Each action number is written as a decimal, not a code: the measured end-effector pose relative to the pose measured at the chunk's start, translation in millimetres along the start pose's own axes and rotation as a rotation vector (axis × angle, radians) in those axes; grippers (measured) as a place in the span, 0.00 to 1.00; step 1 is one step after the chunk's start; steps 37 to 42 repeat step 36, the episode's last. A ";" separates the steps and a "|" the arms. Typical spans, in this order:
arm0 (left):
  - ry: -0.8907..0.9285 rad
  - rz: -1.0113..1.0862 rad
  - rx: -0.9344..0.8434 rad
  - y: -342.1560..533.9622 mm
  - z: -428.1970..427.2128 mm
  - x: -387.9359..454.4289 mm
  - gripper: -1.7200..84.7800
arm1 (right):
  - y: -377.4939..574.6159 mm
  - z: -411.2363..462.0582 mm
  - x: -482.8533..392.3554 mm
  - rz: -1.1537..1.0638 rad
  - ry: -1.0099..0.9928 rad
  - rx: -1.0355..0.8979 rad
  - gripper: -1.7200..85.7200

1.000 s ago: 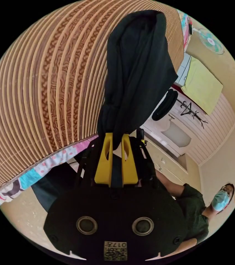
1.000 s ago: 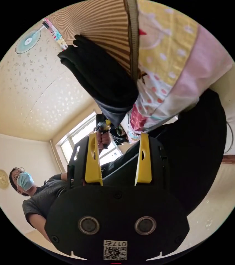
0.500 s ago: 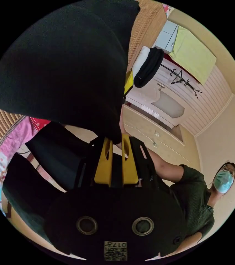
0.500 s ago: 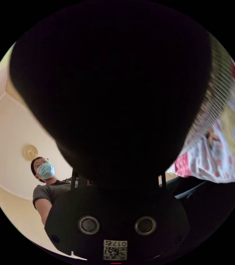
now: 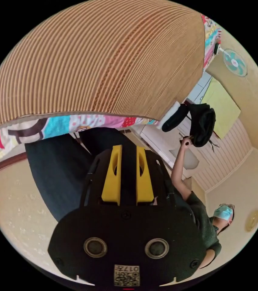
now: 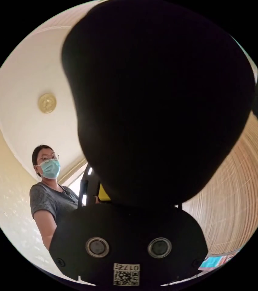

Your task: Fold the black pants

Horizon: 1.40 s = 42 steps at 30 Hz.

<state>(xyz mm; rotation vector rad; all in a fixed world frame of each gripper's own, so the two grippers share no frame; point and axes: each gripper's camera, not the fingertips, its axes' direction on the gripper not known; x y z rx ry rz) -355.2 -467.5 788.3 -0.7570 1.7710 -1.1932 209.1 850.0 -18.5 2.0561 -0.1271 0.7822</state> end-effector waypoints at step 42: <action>0.223 -0.216 0.566 294.1 -77.8 -169.1 0.07 | 282.2 -37.2 165.2 0.746 0.188 1.047 0.03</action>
